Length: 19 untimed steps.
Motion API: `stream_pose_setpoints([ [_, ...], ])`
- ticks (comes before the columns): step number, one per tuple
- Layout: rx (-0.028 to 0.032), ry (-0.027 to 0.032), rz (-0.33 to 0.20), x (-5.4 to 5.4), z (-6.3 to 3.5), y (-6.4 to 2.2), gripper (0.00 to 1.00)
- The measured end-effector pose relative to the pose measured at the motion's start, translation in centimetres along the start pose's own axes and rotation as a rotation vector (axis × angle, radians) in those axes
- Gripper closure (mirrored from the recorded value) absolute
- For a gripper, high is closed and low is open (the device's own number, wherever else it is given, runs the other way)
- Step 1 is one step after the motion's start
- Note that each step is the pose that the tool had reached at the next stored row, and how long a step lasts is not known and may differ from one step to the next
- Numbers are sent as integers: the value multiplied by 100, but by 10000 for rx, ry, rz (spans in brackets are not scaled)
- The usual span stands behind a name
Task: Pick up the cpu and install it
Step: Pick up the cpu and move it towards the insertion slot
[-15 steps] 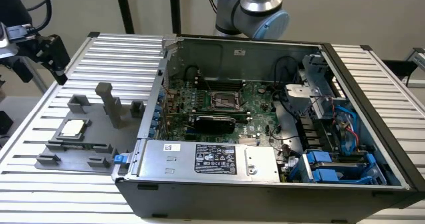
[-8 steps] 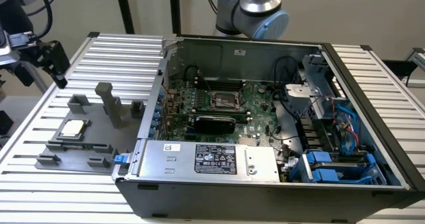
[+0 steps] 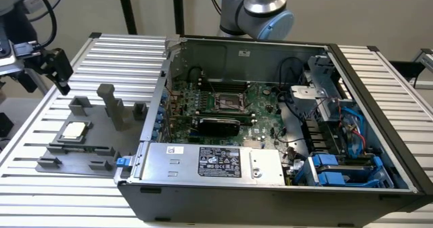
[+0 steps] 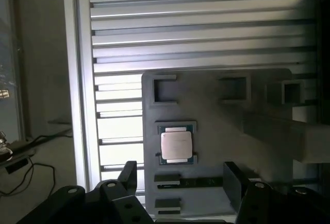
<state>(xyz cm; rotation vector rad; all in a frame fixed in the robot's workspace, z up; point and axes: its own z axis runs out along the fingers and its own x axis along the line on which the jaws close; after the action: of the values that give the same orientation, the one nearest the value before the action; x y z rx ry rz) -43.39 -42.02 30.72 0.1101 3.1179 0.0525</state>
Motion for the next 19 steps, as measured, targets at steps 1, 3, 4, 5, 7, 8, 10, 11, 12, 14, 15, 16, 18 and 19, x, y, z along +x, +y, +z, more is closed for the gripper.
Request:
stream_pose_setpoints([
  [1, 0, 0, 0, 0, 18, -1, 23],
  [3, 0, 0, 0, 2, 55, -2, 23],
  [4, 0, 0, 0, 3, 73, -2, 23],
  [5, -1, -1, 0, 4, 92, -3, 23],
  [7, 0, 0, 0, 5, 128, -4, 23],
  [8, 1, 1, 0, 6, 146, -5, 23],
  [10, 0, 0, 0, 7, 183, -6, 23],
  [11, 0, -1, -1, 7, 201, -7, 23],
  [12, 0, 0, 0, 8, 219, -7, 23],
  [14, 0, 0, 0, 8, 254, -9, 23],
  [15, 0, 0, 0, 9, 273, -9, 23],
  [16, 1, 0, 0, 9, 291, -10, 23],
  [18, 0, 0, 1, 8, 327, -10, 23],
  [19, 0, 0, 1, 4, 346, -11, 23],
])
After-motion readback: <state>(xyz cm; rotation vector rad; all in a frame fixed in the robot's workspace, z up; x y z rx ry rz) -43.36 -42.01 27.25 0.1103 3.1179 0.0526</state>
